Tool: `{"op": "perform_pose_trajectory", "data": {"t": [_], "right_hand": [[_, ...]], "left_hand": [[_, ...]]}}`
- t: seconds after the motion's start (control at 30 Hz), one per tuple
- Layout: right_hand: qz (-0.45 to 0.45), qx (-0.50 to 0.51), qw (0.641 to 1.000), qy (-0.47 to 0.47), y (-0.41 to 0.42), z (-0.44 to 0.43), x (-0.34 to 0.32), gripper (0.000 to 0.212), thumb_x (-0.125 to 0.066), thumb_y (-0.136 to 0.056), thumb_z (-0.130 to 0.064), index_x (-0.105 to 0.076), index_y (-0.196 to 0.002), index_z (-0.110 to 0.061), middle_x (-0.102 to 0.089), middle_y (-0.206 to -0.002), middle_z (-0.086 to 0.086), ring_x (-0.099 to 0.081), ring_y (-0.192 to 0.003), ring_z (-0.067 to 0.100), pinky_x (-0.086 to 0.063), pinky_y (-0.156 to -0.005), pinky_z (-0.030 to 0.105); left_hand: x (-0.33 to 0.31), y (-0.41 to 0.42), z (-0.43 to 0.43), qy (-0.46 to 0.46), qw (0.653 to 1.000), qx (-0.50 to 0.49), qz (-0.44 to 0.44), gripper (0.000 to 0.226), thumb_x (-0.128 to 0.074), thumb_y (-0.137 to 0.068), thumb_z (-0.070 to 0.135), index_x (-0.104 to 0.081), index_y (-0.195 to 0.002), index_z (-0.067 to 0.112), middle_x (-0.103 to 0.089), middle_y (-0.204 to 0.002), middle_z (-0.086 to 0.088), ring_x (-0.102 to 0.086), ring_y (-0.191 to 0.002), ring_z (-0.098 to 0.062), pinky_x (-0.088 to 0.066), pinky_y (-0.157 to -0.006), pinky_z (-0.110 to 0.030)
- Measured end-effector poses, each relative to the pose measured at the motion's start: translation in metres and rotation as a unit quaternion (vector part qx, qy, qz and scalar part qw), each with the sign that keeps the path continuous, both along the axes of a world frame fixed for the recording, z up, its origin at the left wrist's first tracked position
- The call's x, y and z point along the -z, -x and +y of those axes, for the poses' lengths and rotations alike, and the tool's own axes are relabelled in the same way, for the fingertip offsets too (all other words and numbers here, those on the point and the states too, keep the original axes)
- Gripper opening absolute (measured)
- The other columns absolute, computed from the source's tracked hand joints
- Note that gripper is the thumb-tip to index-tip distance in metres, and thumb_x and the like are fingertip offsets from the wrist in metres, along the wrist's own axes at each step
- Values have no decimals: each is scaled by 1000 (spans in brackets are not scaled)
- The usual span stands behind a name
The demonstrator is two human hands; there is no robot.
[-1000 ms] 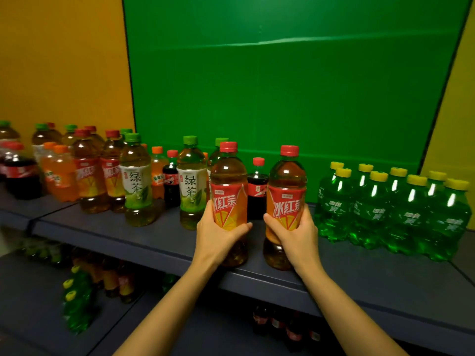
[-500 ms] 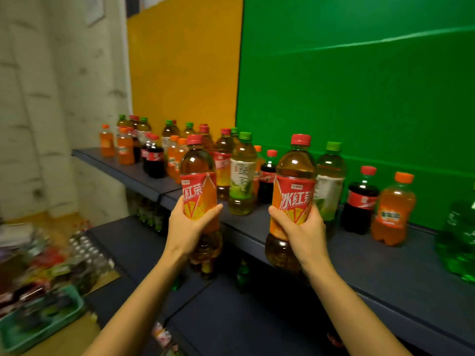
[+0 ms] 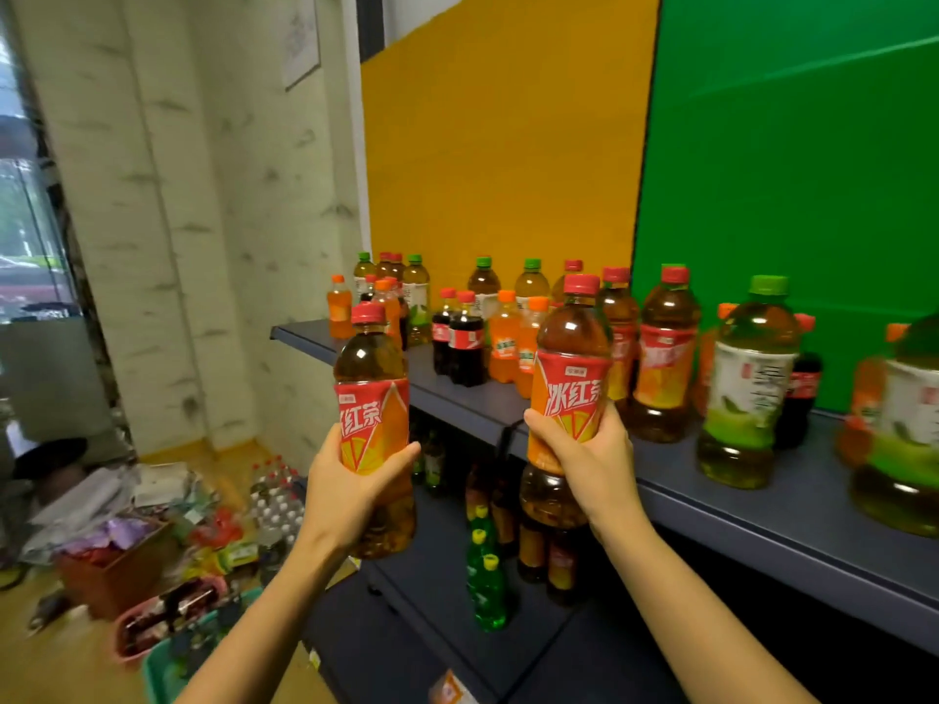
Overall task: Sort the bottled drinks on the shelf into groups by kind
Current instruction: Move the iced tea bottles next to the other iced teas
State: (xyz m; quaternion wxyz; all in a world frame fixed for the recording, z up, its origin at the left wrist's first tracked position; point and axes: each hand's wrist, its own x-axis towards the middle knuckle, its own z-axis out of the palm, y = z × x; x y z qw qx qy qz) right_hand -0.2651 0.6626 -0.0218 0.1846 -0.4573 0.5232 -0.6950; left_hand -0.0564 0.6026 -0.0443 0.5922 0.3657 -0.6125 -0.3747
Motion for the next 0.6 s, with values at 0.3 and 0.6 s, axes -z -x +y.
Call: {"op": "perform_pose_trajectory", "data": {"t": [0.3, 0.6], "right_hand": [[8, -24, 999, -19, -65, -118, 7, 48, -77, -70, -32, -49, -110, -28, -62, -99, -9, -61, -89, 6, -46, -70, 19], [12, -37, 999, -3, -102, -257, 4, 56, -76, -72, -32, -46, -120, -26, -59, -103, -10, -58, -92, 3, -43, -69, 13]], "left_hand": [[3, -67, -107, 9, 1000, -24, -8, 59, -84, -57, 35, -50, -105, 27, -62, -97, 6, -61, -90, -10, -46, -69, -22], [-5, -95, -246, 33, 999, -39, -17, 55, -83, -56, 46, -48, -98, 39, -61, -99, 8, -60, -92, -11, -50, -76, -29]]}}
